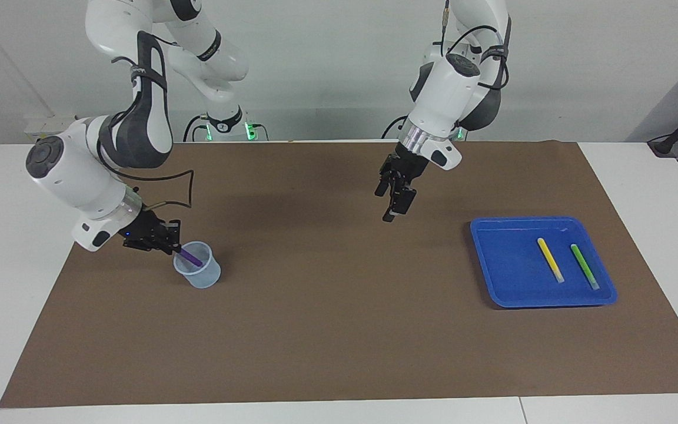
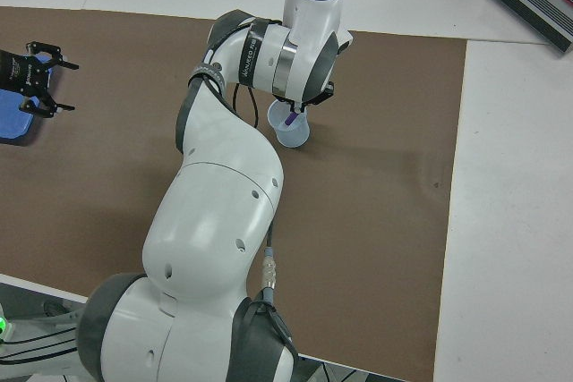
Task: Right arm passes pens to left for tray arrangement
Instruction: 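Move the left gripper to mid-table while the right gripper grasps the purple pen, then pull the purple pen from the cup toward the left gripper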
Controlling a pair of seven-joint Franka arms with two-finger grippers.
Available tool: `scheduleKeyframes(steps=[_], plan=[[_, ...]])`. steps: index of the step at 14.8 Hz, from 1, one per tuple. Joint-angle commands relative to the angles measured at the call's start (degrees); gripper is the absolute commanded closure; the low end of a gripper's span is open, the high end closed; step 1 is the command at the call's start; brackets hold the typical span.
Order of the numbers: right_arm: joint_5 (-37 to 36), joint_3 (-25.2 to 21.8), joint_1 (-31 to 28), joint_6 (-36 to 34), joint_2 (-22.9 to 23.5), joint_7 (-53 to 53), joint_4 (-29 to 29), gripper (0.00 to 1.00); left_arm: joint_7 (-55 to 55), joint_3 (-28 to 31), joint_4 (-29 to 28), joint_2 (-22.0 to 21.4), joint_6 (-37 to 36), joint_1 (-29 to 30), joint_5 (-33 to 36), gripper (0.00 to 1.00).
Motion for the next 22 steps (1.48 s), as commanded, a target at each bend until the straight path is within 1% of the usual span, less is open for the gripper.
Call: scheduleKeyframes(steps=[1,3,4,6,8,9,10,11,12,13,15,17,19,21,22], plan=[[-0.12,0.88,-0.82,-5.60,-1.63,1.18,3.73,0.87,-1.56,0.70,-1.63,-0.20,2.78,-1.84,-2.26,0.00],[0.93,0.97,-0.64,-9.38,-3.12,2.58,5.84,0.87,-3.58,0.79,-1.63,0.23,5.14,-2.10,-4.45,0.00],[2.33,0.97,-0.47,-11.13,-3.73,3.28,6.90,0.87,-4.98,0.79,-1.55,0.58,6.81,-2.71,-4.46,0.00],[3.13,1.06,-0.29,-14.65,-4.53,5.04,9.53,0.87,-5.78,0.79,-1.20,1.11,9.80,-5.17,-4.46,0.00],[3.05,1.23,0.06,-18.95,-5.14,8.98,13.04,0.87,-6.05,0.79,-0.76,1.73,12.70,-7.37,-4.55,0.00],[3.22,1.84,0.06,-20.54,-5.41,11.00,13.58,0.87,-6.13,0.79,-0.76,1.99,14.89,-8.60,-4.64,0.00],[3.57,3.24,-0.02,-21.08,-6.28,13.02,13.59,0.87,-6.40,0.79,-0.58,3.30,17.61,-9.65,-4.64,0.00],[5.49,3.95,-0.11,-21.52,-6.90,15.66,13.59,0.87,-7.10,0.79,0.38,4.44,19.46,-10.27,-4.98,0.00],[8.38,4.13,-0.03,-21.44,-7.60,18.81,13.59,0.87,-9.19,0.79,1.87,5.67,19.83,-10.45,-5.77,0.00],[11.02,4.31,0.15,-20.91,-7.78,22.33,13.59,0.87,-11.47,0.79,2.92,5.95,19.83,-10.54,-5.87,0.00],[15.07,4.66,1.64,-18.99,-7.70,27.52,13.50,0.87,-12.29,0.79,2.76,5.95,19.83,-10.63,-5.87,0.00],[15.96,4.66,4.09,-17.14,-7.70,31.48,13.41,0.87,-12.46,0.79,2.58,5.95,19.83,-10.54,-5.95,0.00],[16.05,4.66,6.56,-13.37,-7.70,35.79,12.18,0.87,-12.64,0.79,2.93,6.04,20.01,-10.72,-6.22,0.00],[16.14,4.66,8.93,-10.73,-7.70,36.86,10.61,0.87,-14.04,0.79,3.90,6.12,20.01,-10.98,-8.05,0.00],[16.14,4.66,10.07,-9.49,-7.70,38.60,9.81,0.87,-14.83,0.79,4.25,6.39,20.01,-12.03,-8.06,0.00]])
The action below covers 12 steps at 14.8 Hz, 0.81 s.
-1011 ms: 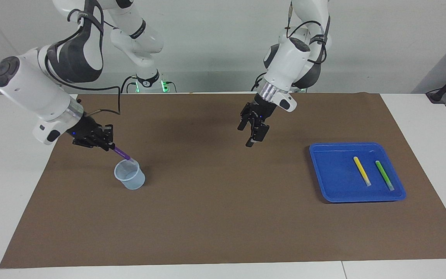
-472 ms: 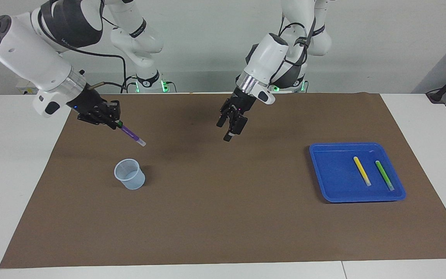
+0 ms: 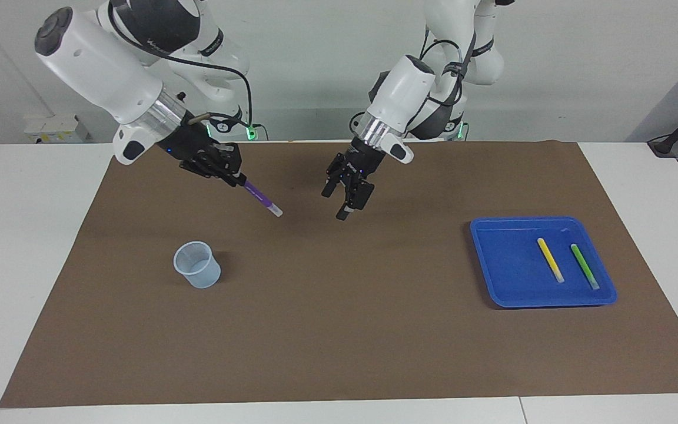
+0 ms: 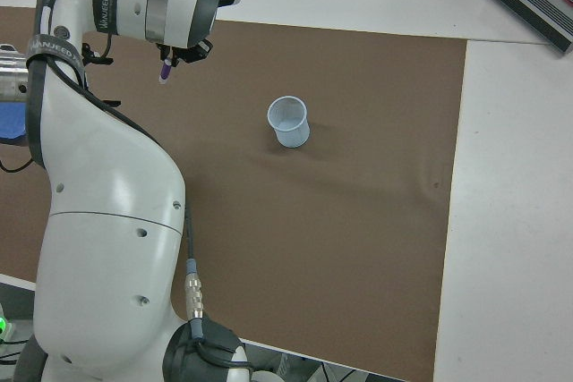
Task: Right arm passes pens to left for tray arrangement
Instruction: 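Pull the purple pen from the cup toward the left gripper, then close the left gripper on the purple pen held by the right gripper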
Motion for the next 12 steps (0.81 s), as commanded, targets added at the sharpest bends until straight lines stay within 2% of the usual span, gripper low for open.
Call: scheduleKeyframes(steps=[1,7,10,12], plan=[[1.42,0.20,2.26,4.13,-0.28,4.15,-2.68,0.87,-2.30,0.62,1.70,0.82,0.65,-3.15,-1.59,0.00],[1.77,0.20,5.87,8.54,-0.29,8.39,-4.97,0.87,-4.58,0.62,5.48,2.14,1.26,-5.01,-1.59,0.01],[1.78,0.20,5.87,8.80,-0.20,8.39,-4.88,0.87,-4.94,0.62,5.31,2.23,1.26,-5.09,-1.50,0.07],[1.77,0.20,5.96,8.72,-0.28,8.39,-4.97,0.87,-4.94,0.70,6.18,3.89,1.44,-5.88,-0.89,0.11]])
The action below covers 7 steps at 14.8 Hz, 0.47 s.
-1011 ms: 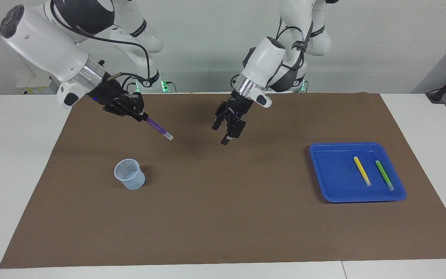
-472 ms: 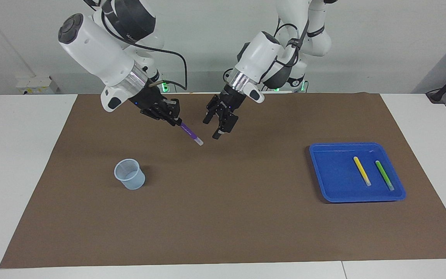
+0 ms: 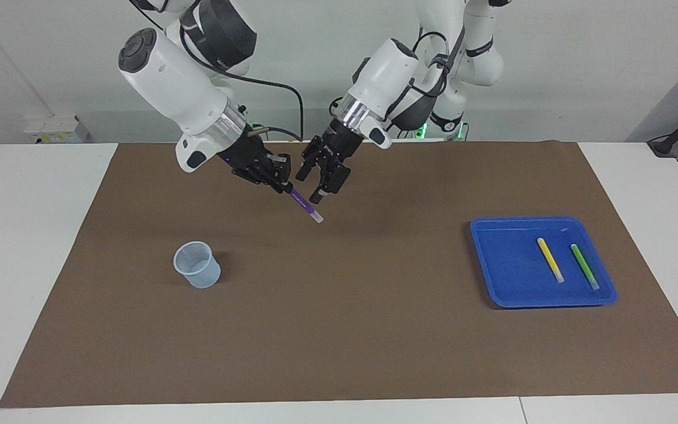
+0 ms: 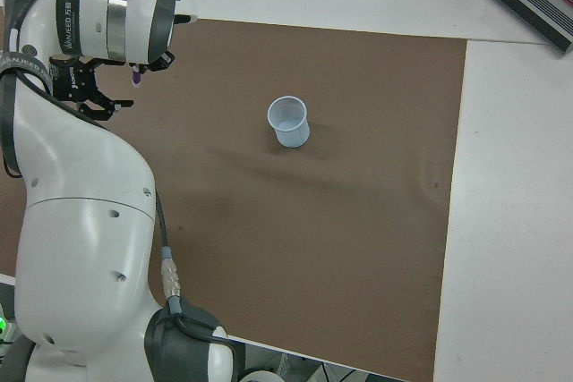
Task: Right arm passes pens to left for tray arrangement
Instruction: 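Close the left gripper on the purple pen held by the right gripper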
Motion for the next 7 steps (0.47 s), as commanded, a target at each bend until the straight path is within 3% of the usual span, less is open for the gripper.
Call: scheduleKeyframes(steps=[1,7], plan=[[1.56,0.24,-0.39,1.16,-0.72,0.49,-1.17,0.87,-0.48,0.74,2.33,3.30,1.63,-1.89,-0.31,0.13],[1.56,0.24,-0.47,1.34,-0.72,0.31,-1.17,0.87,-2.24,0.74,2.78,3.58,1.63,-1.98,-0.31,0.32]])
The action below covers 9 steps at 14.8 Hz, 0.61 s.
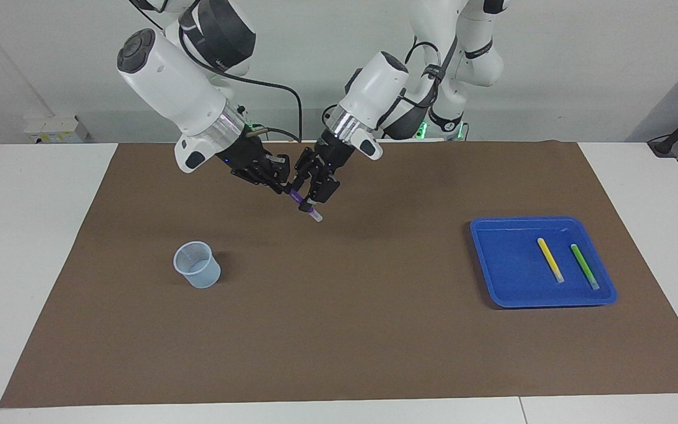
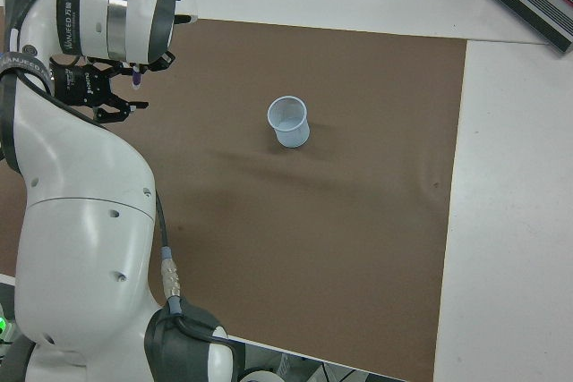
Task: Right arm passes pens to left for tray arrangement
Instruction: 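Close the left gripper on the purple pen held by the right gripper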
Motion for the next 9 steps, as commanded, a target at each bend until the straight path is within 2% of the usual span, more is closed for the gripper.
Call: scheduleKeyframes(steps=[1,5,7,9], plan=[[1.48,0.26,-0.47,1.32,-0.72,0.31,-1.14,0.87,-0.99,0.79,1.09,0.67,0.70,-1.09,-0.31,0.41],[1.47,0.26,-0.47,1.32,-0.64,0.14,-1.14,0.87,-0.20,0.70,1.17,0.76,0.61,-1.09,2.15,0.90],[1.47,0.26,-0.47,1.32,-0.64,0.31,-1.14,0.87,-0.03,0.79,1.17,0.76,0.61,-1.09,2.15,0.98],[1.47,0.26,-0.47,1.32,-0.64,0.23,-1.14,0.87,0.85,0.79,1.61,0.76,-0.35,-0.66,2.33,0.98]])
